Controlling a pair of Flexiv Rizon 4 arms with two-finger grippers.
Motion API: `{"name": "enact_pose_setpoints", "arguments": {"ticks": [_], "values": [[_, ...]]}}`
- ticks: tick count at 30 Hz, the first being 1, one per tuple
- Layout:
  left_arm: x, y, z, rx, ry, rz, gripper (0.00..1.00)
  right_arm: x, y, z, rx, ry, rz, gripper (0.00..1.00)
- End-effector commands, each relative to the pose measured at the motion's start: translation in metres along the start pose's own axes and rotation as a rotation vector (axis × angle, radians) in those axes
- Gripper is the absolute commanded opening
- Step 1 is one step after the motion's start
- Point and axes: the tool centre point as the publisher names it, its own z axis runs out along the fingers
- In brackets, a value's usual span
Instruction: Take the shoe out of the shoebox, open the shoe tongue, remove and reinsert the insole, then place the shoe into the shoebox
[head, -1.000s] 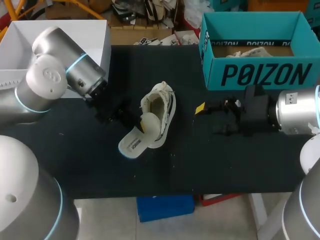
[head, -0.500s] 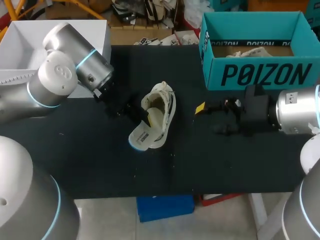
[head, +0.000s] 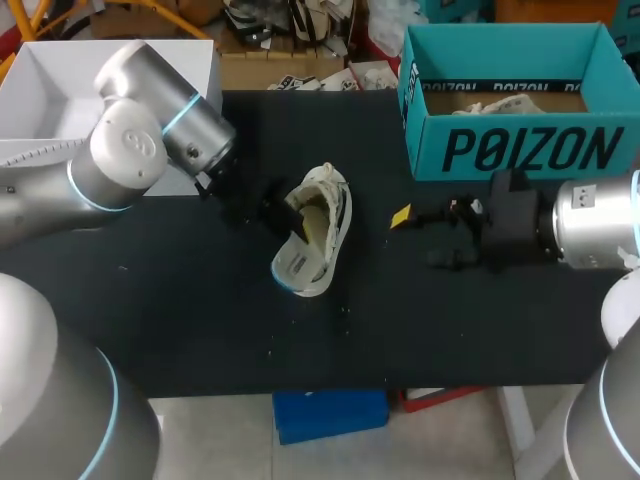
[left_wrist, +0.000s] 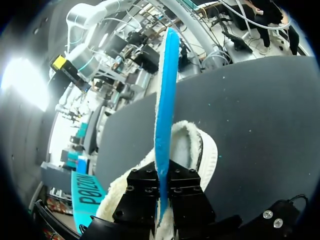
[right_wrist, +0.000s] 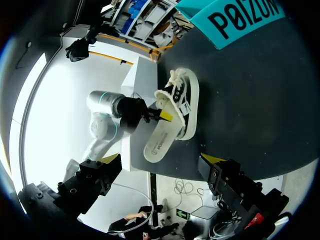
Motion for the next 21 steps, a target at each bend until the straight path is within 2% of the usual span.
{"name": "enact_pose_setpoints", "arguments": {"ticks": [1, 13, 14, 15, 16, 17, 21], "values": [[-0.003, 0.009, 0.005, -0.012, 0.019, 0.002, 0.00, 0.001, 0.000, 0.000, 0.000, -0.003, 0.000, 1.00], [-0.007, 0.023, 0.002, -0.066, 0.033, -0.039, 0.00, 0.001, 0.000, 0.000, 0.000, -0.003, 0.000, 1.00], [-0.007, 0.023, 0.002, -0.065, 0.035, -0.039, 0.03, 0.001, 0.000, 0.000, 0.000, -0.003, 0.000, 1.00], [-0.007, 0.023, 0.002, -0.064, 0.036, -0.039, 0.20, 0.001, 0.000, 0.000, 0.000, -0.003, 0.000, 1.00], [-0.006, 0.021, 0.001, -0.064, 0.038, -0.039, 0.27, 0.001, 0.000, 0.000, 0.000, -0.003, 0.000, 1.00], [-0.006, 0.020, 0.001, -0.063, 0.038, -0.039, 0.31, 0.001, 0.000, 0.000, 0.000, -0.003, 0.000, 1.00], [-0.003, 0.012, -0.004, -0.056, 0.040, -0.036, 0.57, 0.001, 0.000, 0.000, 0.000, -0.003, 0.000, 1.00]]}}
